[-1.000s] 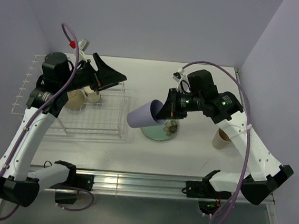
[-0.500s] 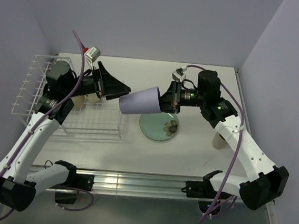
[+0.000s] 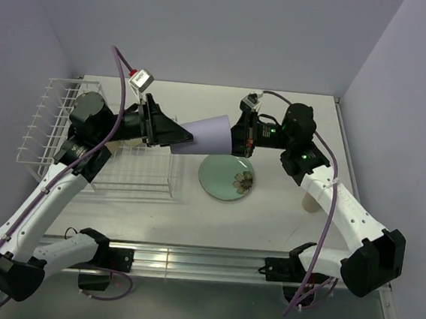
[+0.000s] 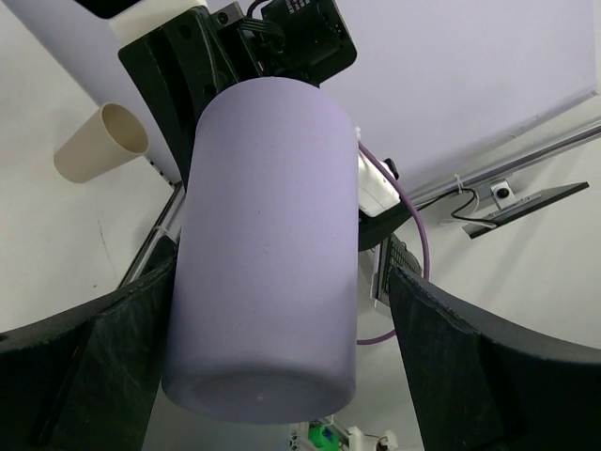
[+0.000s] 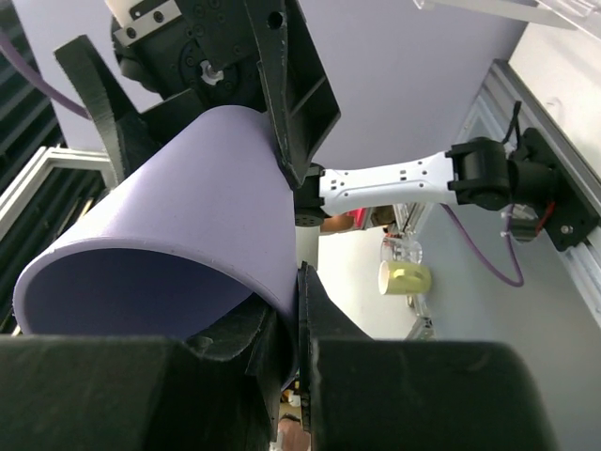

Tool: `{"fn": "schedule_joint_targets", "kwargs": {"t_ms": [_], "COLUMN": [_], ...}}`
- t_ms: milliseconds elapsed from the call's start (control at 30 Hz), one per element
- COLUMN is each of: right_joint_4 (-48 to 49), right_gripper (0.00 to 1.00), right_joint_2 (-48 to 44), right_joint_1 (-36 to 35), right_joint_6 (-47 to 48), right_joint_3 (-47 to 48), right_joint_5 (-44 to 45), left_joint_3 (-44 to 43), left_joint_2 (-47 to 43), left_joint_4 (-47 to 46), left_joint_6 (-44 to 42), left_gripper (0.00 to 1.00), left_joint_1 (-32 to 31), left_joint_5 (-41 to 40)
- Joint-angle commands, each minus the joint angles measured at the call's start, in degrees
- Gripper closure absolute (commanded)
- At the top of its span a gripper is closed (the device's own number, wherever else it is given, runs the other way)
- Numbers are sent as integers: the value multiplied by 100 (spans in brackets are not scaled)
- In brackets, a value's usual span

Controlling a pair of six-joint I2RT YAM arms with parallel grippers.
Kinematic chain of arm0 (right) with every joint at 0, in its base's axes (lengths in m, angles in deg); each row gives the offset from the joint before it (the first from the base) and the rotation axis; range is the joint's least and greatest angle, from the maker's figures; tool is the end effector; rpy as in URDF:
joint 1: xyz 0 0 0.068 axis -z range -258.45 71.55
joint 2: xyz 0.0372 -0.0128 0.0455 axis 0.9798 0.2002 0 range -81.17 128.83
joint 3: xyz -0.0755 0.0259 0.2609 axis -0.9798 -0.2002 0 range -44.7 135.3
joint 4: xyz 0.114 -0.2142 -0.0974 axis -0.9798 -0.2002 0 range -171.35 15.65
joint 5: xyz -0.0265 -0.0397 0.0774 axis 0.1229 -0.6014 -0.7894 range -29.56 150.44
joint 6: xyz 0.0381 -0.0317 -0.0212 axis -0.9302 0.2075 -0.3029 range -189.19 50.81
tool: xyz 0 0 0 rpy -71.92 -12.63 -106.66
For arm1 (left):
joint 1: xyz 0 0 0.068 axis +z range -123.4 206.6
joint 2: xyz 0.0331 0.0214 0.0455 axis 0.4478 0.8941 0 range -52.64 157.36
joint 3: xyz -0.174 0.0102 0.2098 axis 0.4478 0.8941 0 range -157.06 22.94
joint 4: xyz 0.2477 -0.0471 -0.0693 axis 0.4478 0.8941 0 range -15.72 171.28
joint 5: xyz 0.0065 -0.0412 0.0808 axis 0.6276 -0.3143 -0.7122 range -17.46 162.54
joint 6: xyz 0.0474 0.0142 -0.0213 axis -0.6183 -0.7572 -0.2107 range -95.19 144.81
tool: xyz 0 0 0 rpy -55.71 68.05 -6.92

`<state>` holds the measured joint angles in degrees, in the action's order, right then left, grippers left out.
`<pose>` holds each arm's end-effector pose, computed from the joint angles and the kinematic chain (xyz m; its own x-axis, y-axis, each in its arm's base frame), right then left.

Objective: Load the mixed dishes into the dish rack

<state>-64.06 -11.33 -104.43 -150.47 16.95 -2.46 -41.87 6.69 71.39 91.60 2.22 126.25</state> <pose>0.2290 0.1469 0.3891 -0.9828 0.0221 -0.1836 -0.1839 -0.0128 0.9829 0.1864 -0.1159 0.4375 -0.8398 -0.2164 -0.4979 0.5045 0.0275 -0.8630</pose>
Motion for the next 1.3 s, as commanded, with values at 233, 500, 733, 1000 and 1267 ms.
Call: {"fn": "schedule_joint_targets", "kwargs": {"t_ms": [233,500,733,1000,1267], "right_joint_4": [1476,-105,-5656,-7672,-8191], "right_gripper": [100,13,10,11,13], "right_joint_2": [100,21,248,30,-506], "right_joint_1": [22,154,857,1138,1823], "right_joint_6": [-881,351,4266,5209,4867], "right_joint_3": [-302,-145,1856,2510,1844], "right_joint_5": [23,22,2414,5874,7239], "left_joint_3": [171,-408,-2102,-2870,-3159], "left_joint_2": [-88,280,869,1643,2266], "left_joint_4": [-1204,-270,3454,5914,6319], "left_joint_6": [519,-76,-1948,-2767,-3083], "left_gripper": [31,100,100,100,100], "left_joint_1": [-172,-146,126,337,460], "left_joint_5": [192,-35,-1800,-4438,-5336]}}
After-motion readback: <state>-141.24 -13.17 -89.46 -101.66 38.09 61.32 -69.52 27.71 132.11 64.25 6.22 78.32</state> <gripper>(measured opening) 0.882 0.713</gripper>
